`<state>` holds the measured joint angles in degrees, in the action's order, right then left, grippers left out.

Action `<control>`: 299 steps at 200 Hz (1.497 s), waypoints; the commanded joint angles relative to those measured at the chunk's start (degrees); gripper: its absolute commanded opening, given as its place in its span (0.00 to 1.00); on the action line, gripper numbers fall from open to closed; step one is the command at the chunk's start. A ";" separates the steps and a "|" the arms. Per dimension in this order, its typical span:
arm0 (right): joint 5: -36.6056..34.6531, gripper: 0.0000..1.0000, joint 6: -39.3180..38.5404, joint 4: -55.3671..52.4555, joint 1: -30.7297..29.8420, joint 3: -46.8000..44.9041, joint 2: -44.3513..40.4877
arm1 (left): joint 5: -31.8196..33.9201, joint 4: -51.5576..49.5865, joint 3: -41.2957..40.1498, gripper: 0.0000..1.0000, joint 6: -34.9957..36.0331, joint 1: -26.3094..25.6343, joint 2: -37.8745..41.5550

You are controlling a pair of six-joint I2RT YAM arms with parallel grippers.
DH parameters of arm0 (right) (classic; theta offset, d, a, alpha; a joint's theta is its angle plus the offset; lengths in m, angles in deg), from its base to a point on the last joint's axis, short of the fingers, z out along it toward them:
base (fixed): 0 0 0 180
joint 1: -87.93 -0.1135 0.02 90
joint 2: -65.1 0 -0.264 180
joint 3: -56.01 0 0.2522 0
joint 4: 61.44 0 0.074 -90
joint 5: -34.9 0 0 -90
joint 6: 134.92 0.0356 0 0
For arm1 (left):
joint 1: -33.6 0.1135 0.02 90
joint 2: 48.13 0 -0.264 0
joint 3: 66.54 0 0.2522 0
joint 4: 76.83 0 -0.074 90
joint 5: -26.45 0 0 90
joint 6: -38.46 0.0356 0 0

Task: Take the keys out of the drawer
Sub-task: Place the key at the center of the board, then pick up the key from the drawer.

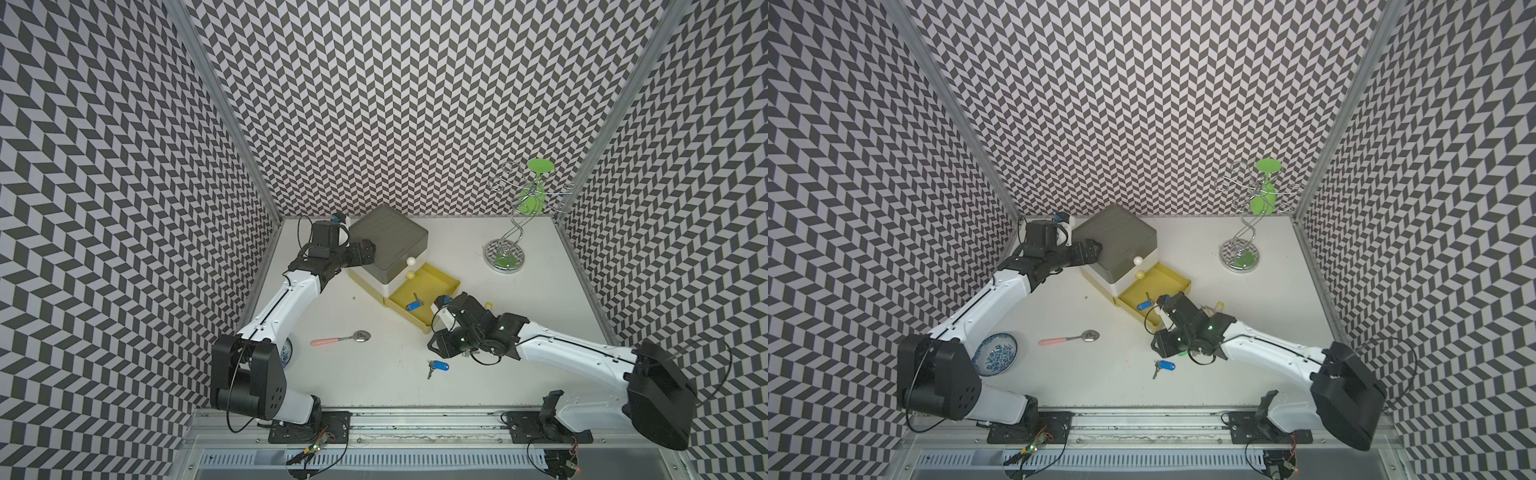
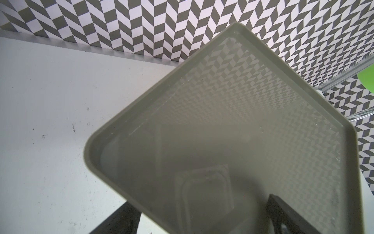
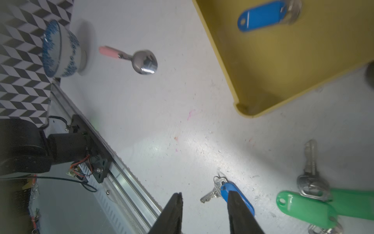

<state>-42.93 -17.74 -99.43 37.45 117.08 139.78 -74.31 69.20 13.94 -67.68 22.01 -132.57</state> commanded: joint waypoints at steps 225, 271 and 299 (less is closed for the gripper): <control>-4.62 0.57 -12.47 0.22 12.58 28.57 39.09 | -0.35 -10.46 -2.36 1.00 3.28 -0.56 -6.17; -3.64 0.45 -13.56 0.50 12.85 28.53 40.72 | -0.24 -10.50 -2.05 1.00 3.37 -0.52 -6.61; -3.64 0.31 -13.60 1.11 12.95 27.56 40.59 | -0.08 -10.51 -2.09 1.00 3.46 -0.53 -6.87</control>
<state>-46.69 -30.66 -99.19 50.21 145.07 178.86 -74.97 68.59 14.86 -68.10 22.27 -133.75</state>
